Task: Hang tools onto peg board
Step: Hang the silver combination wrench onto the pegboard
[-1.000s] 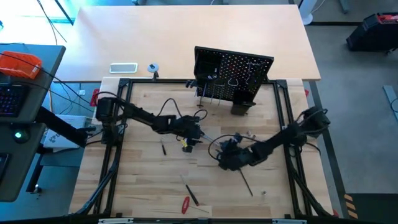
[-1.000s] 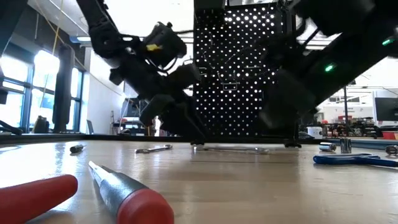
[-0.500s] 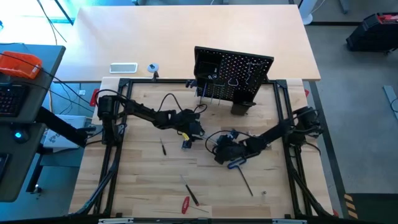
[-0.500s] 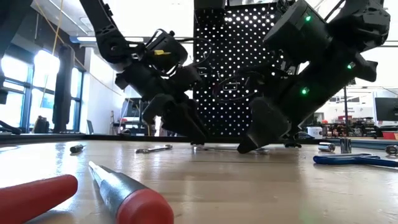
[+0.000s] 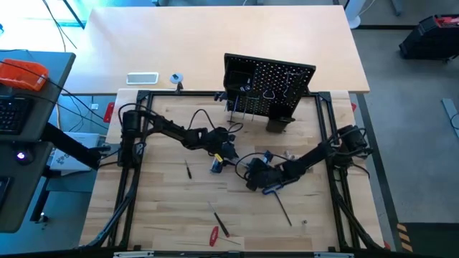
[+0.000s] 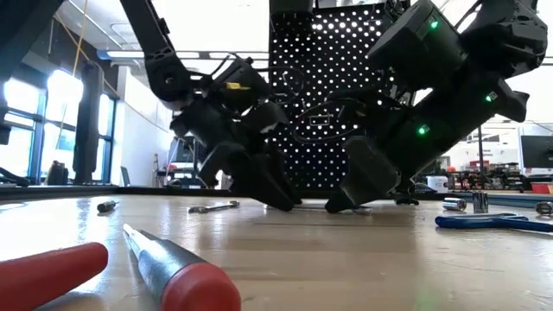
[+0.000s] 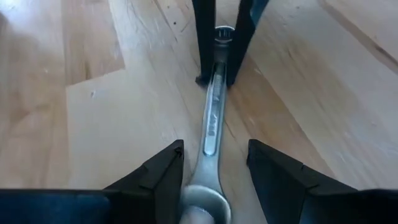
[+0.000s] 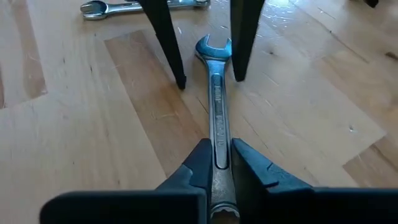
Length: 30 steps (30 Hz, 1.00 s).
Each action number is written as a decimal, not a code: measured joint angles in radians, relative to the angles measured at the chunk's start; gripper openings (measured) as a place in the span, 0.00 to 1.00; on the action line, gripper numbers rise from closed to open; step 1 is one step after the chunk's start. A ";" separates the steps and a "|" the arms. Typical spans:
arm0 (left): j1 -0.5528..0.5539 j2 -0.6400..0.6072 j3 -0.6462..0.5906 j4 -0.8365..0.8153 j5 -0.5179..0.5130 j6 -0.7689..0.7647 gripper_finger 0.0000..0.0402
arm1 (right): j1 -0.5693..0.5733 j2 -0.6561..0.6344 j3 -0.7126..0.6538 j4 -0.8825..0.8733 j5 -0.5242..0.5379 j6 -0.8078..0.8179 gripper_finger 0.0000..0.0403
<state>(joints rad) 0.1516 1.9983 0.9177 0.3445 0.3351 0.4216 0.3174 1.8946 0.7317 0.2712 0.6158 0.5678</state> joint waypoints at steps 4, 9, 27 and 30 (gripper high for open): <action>-0.002 0.011 0.019 -0.001 -0.008 0.028 0.42 | 0.029 0.003 0.027 -0.031 0.028 -0.033 0.07; -0.003 0.012 0.039 -0.029 -0.017 0.058 0.42 | 0.039 0.005 0.084 -0.122 0.045 -0.090 0.07; 0.007 0.012 0.069 -0.130 0.041 0.084 0.28 | 0.051 0.002 0.334 -0.413 0.108 -0.282 0.01; 0.011 0.011 0.086 -0.187 0.043 0.112 0.16 | 0.052 0.002 0.342 -0.466 0.108 -0.253 0.01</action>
<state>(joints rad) 0.1625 2.0097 1.0035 0.1575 0.3785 0.5332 0.3691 1.8961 1.0736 -0.1946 0.7242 0.3145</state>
